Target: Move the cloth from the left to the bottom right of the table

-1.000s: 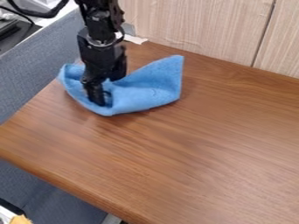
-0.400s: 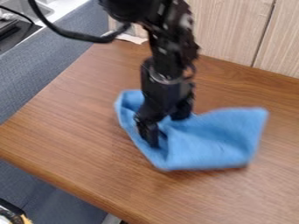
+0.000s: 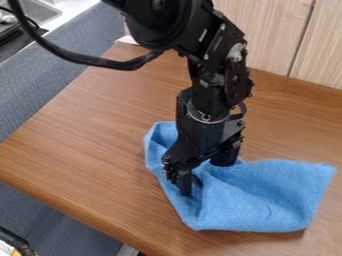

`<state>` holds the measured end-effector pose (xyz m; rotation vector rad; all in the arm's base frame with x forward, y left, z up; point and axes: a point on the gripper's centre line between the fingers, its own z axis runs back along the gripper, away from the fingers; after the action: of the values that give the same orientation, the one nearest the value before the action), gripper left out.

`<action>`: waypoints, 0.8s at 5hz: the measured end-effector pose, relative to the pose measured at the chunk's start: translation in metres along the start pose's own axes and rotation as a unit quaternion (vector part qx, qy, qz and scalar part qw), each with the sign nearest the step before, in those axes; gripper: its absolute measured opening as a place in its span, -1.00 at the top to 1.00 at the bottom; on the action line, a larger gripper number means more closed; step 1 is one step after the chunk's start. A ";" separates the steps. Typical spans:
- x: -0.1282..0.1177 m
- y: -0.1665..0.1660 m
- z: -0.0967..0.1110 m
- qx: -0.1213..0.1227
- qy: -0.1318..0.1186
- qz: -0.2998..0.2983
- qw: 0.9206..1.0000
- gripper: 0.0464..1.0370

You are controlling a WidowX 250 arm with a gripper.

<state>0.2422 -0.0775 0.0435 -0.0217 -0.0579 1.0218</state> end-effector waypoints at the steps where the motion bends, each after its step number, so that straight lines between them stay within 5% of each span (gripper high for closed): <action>1: -0.001 0.003 0.012 -0.004 0.006 0.002 1.000 -0.92; 4: 0.018 0.009 0.084 -0.056 0.012 0.033 0.998 -0.92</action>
<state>0.2394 -0.0579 0.1276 -0.1391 -0.0929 1.0826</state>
